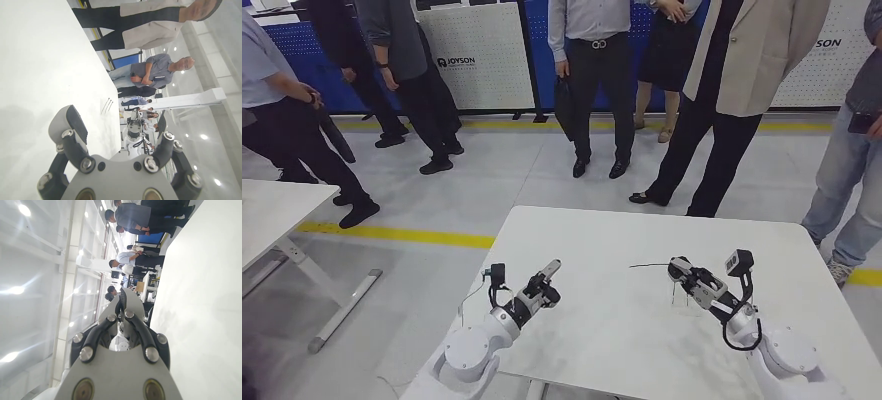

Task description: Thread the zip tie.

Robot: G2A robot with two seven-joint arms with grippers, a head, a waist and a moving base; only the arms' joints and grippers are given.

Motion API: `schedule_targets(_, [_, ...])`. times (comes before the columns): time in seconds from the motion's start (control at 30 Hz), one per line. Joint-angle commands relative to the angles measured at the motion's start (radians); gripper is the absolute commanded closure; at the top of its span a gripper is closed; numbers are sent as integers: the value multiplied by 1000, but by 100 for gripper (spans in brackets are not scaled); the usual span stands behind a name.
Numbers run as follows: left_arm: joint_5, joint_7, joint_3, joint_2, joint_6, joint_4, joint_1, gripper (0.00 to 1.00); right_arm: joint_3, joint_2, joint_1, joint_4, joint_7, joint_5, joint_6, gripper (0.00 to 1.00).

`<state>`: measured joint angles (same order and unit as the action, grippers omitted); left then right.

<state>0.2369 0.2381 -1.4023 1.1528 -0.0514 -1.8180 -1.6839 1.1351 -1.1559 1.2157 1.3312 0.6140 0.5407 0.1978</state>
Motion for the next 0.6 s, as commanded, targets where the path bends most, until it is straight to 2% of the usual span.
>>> schedule_targets(0.0, [1,2,-1,0,1,0,0,0,0,0,0,0,0,0,0,100])
schedule_targets(0.23, [1,2,-1,0,1,0,0,0,1,0,1,1,-6,0,1,100])
schedule_targets(0.33, [15,27,11,1,26,2,7,0,3,-6,25,24,-86,-13,42,100])
schedule_targets(0.47, [-15,67,70,4,52,-21,16,0,-26,-18,47,42,-166,-42,86,100])
schedule_targets(0.57, [-56,67,151,12,42,-21,51,0,-57,-29,51,46,-237,-99,111,100])
